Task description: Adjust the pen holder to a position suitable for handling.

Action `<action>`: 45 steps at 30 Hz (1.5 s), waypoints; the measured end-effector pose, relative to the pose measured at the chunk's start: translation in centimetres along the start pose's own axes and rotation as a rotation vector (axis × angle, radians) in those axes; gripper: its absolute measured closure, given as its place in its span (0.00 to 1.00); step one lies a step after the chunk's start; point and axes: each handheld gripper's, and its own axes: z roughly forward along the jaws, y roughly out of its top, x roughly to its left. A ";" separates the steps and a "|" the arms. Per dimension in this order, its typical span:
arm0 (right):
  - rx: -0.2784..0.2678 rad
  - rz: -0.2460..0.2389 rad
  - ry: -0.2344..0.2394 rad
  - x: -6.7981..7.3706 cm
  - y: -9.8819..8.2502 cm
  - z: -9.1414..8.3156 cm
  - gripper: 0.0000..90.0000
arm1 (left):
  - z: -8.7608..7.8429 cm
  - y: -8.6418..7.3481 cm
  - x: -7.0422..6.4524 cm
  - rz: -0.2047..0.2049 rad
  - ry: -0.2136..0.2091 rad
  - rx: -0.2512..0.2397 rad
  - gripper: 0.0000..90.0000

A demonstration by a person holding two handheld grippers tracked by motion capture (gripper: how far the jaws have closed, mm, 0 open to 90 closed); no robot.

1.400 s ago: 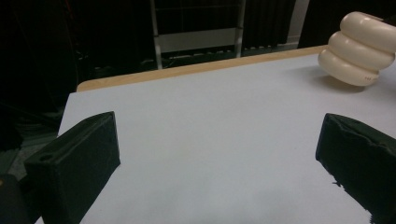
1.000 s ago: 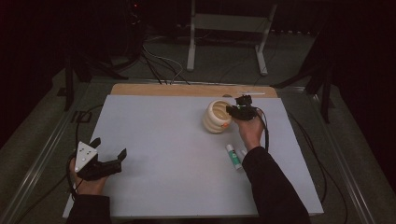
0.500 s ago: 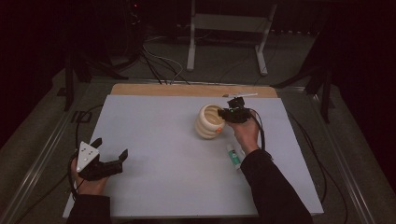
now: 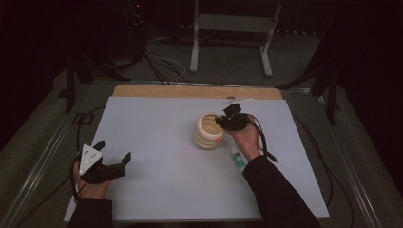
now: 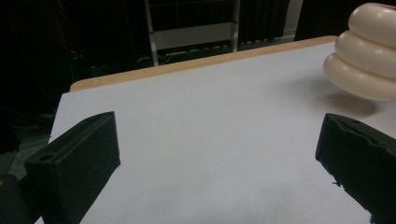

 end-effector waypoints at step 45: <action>0.000 -0.066 0.138 3.3 -0.4 0.4 0.25 | 0.4 0.2 -0.2 0.000 -0.008 0.022 0.00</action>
